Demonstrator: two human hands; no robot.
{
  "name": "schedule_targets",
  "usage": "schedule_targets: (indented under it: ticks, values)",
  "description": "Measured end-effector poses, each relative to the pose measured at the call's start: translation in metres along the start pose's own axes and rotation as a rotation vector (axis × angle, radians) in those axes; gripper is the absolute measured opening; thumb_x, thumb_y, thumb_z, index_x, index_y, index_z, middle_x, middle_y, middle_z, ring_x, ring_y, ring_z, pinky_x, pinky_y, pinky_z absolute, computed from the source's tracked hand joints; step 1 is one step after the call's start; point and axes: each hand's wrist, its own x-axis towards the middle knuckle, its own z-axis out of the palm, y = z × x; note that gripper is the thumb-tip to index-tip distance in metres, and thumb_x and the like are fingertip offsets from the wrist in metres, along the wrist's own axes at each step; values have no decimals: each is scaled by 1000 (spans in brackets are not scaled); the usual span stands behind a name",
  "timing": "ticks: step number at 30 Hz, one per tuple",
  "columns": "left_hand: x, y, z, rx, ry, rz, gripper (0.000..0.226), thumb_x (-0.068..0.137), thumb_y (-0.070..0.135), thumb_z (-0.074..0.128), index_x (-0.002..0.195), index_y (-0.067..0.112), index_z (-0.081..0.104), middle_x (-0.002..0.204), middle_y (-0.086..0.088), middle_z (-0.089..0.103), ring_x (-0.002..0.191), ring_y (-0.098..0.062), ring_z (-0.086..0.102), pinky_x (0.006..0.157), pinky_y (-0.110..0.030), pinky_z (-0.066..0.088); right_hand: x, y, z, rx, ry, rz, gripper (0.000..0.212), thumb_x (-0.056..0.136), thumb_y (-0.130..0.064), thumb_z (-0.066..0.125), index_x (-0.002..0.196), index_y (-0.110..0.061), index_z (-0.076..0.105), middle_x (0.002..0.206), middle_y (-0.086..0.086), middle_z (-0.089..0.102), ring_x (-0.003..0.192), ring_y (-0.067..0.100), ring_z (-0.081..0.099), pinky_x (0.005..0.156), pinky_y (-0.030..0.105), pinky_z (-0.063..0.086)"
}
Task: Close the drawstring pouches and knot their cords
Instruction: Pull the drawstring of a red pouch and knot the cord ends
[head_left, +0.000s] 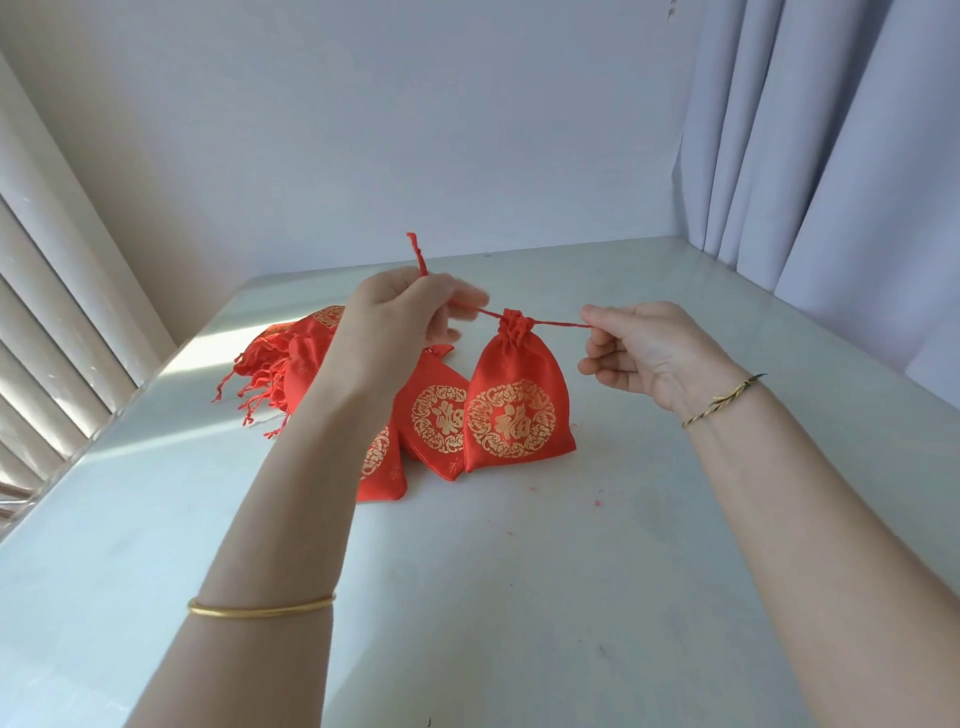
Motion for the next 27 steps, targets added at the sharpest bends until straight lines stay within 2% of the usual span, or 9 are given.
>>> schedule_targets:
  ticks: [2, 4, 7, 10, 15, 19, 22, 24, 27]
  values:
    - [-1, 4, 4, -285, -78, -10, 52, 98, 15, 42, 46, 17, 52, 91, -5, 72, 90, -18, 68, 78, -28, 53, -3, -7, 2, 27, -19, -28, 34, 90, -27, 58, 59, -16, 50, 46, -5, 56, 44, 10, 61, 48, 19, 46]
    - [-1, 4, 6, -388, -107, -45, 45, 99, 24, 41, 58, 15, 57, 78, -2, 71, 82, -17, 69, 71, -23, 53, -7, -16, 3, 102, -40, -79, 35, 91, -29, 57, 59, -17, 50, 47, -5, 56, 47, 11, 62, 49, 19, 47]
    - [-1, 0, 7, -273, -117, -69, 25, 95, 25, 51, 78, 13, 66, 67, 4, 63, 67, -10, 62, 64, -20, 47, -18, -31, 9, 174, -113, -190, 38, 92, -31, 54, 57, -18, 49, 51, -5, 55, 49, 12, 60, 49, 18, 45]
    - [-3, 1, 9, -162, -187, -85, 9, 87, 17, 64, 90, 10, 69, 65, 4, 58, 64, -8, 56, 64, -21, 44, -30, -42, 19, 147, -164, -309, 40, 92, -31, 54, 55, -16, 50, 50, -4, 54, 48, 11, 56, 46, 18, 40]
    - [-9, 11, 13, -3, -225, -42, 9, 85, 15, 65, 79, 9, 68, 59, 2, 57, 63, -15, 51, 68, -33, 40, -40, -46, 32, 67, -173, -442, 38, 91, -31, 56, 58, -14, 53, 51, -6, 53, 41, 10, 45, 41, 19, 31]
    - [-7, 8, 14, -99, -194, -65, 15, 91, 11, 57, 78, 8, 64, 60, 3, 56, 54, -6, 52, 58, -20, 41, -36, -42, 31, 19, -252, -290, 46, 97, -45, 36, 87, -10, 63, 78, 5, 64, 38, 15, 48, 39, 21, 32]
    - [-5, 4, 14, -160, -171, -89, 17, 93, 12, 53, 79, 7, 61, 60, 3, 56, 54, -5, 51, 55, -17, 41, -34, -37, 32, 50, -349, -173, 31, 97, -23, 37, 111, -2, 56, 84, 14, 62, 41, 18, 51, 39, 21, 34]
    - [-4, 3, 14, -164, -141, -95, 17, 93, 11, 52, 78, 10, 59, 60, 4, 57, 54, -5, 51, 54, -17, 41, -33, -34, 35, 24, -331, -216, 22, 90, -4, 44, 109, 0, 55, 79, 14, 60, 45, 16, 52, 40, 22, 38]
    - [-3, 1, 16, -154, -89, -91, 18, 94, 10, 51, 77, 14, 55, 63, 2, 56, 52, -5, 52, 52, -18, 40, -32, -32, 35, -17, -281, -328, 14, 83, 6, 54, 91, -5, 57, 69, 10, 59, 49, 13, 53, 46, 22, 43]
